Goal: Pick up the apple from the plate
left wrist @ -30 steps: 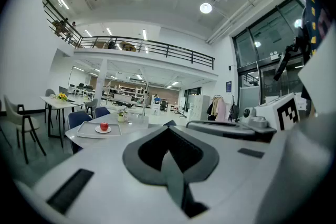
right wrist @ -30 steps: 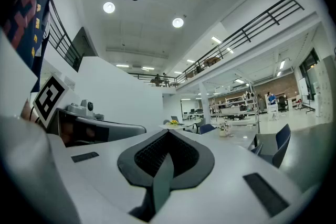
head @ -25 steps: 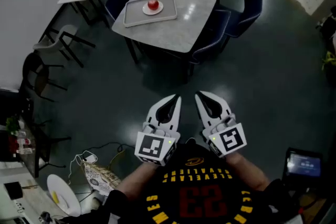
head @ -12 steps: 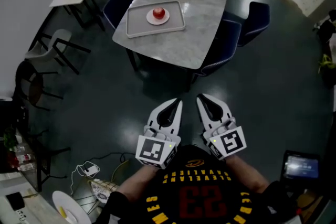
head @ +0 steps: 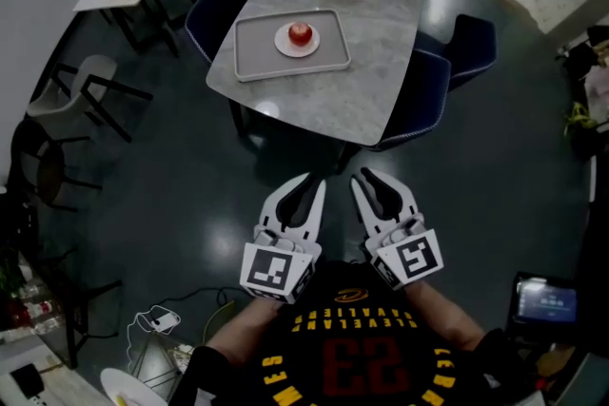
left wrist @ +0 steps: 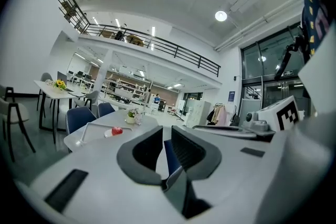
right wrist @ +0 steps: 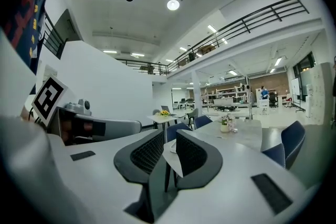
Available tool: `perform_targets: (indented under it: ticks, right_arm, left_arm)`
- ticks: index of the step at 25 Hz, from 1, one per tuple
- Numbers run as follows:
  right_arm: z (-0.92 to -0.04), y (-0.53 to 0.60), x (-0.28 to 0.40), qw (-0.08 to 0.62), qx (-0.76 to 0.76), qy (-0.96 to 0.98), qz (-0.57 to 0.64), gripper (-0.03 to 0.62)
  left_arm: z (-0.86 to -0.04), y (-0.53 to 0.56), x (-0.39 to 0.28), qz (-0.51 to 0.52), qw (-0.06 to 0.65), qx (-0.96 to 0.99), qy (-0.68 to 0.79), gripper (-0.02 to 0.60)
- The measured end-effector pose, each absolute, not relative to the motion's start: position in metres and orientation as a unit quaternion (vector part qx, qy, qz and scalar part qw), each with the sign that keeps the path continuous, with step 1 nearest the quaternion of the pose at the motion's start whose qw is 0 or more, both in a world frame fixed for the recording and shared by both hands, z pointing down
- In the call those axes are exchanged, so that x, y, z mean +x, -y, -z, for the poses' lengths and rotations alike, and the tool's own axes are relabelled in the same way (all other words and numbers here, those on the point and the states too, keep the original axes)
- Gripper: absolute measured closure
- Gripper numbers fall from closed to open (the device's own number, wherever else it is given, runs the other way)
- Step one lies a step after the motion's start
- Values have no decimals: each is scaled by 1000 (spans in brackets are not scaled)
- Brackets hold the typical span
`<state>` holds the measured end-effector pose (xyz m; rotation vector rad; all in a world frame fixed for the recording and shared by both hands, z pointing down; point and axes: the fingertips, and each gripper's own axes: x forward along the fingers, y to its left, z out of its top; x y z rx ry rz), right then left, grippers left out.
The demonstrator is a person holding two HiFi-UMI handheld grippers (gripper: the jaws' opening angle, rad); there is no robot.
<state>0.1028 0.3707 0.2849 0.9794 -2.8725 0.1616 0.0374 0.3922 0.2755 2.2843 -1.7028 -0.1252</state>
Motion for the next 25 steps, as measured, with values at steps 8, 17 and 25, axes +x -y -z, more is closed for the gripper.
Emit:
perform_targets:
  ticks: [8,17,25]
  right_arm:
    - [-280,-349,65,51,308,948,-53,536]
    - [-278,-319,44,40,287,956,-50,536]
    - [-282,-263,28,36,259,963,-63,536]
  left_arm:
    - [-270,-372,5,45,153,789,593,541]
    - [-270,-348,-17,43,145,776,612,541]
    - [-268,-296,-33,31,138,755,640,541]
